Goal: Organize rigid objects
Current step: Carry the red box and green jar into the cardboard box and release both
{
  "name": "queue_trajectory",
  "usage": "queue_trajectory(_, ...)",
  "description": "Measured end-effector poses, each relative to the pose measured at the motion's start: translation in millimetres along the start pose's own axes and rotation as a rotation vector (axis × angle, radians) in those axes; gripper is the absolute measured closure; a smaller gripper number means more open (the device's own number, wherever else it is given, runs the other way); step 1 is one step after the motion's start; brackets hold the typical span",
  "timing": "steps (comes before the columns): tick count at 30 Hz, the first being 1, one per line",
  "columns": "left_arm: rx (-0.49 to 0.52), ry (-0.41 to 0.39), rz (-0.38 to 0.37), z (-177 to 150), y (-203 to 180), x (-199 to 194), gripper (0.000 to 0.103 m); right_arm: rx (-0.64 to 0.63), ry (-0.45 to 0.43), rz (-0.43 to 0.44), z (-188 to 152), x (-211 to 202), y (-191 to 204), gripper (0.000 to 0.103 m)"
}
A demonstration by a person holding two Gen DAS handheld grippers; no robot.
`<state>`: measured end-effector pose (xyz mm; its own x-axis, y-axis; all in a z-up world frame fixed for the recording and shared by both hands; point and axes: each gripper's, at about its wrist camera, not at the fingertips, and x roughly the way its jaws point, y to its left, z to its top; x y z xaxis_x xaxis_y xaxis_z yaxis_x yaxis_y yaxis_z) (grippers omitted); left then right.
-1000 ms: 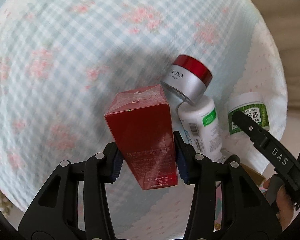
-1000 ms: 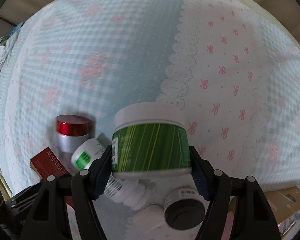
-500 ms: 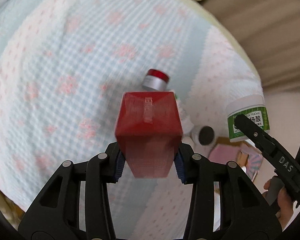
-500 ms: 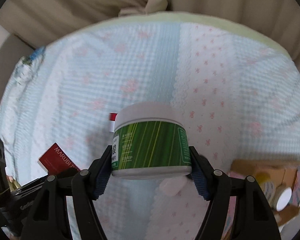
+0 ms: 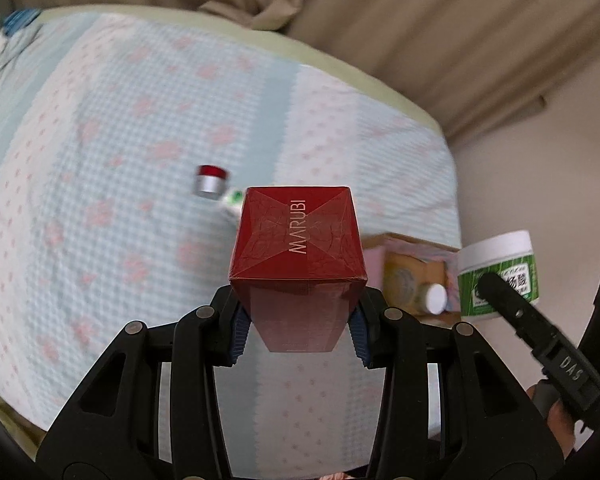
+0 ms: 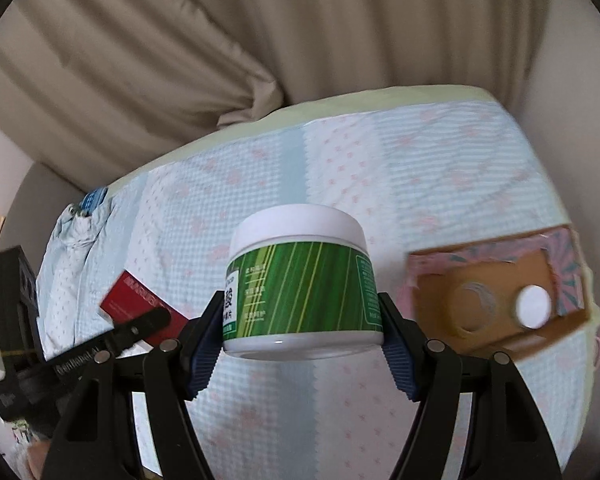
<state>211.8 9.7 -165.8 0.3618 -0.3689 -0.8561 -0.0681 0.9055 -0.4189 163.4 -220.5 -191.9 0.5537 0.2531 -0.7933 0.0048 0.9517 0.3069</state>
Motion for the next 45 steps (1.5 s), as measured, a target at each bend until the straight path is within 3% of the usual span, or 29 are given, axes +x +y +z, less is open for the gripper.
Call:
queue_trajectory(10, 0.055, 0.012, -0.063, -35.4, -128.8, 39.4, 0.065, 0.061, -0.032, -0.068, -14.1, -56.5, -125.6, 0.036)
queue_trajectory(16, 0.052, 0.043, -0.067, -52.7, -192.4, 88.7, 0.065, 0.062, 0.003, -0.107, -11.2, -57.6, -212.1, 0.036)
queue_trajectory(22, 0.050, 0.086, -0.033, -49.7, -228.9, 146.6, 0.065, 0.103, 0.045, -0.110, -6.6, -37.8, -279.2, 0.036)
queue_trajectory(35, 0.126, 0.226, 0.054, -54.7, -248.2, 271.0, 0.065, 0.177, 0.117, -0.115, 0.4, 52.3, -348.3, 0.036)
queue_trajectory(45, 0.257, 0.258, 0.129, -66.6, -250.1, 304.1, 0.065, 0.145, 0.139, -0.102, 5.0, 97.9, -357.0, 0.036)
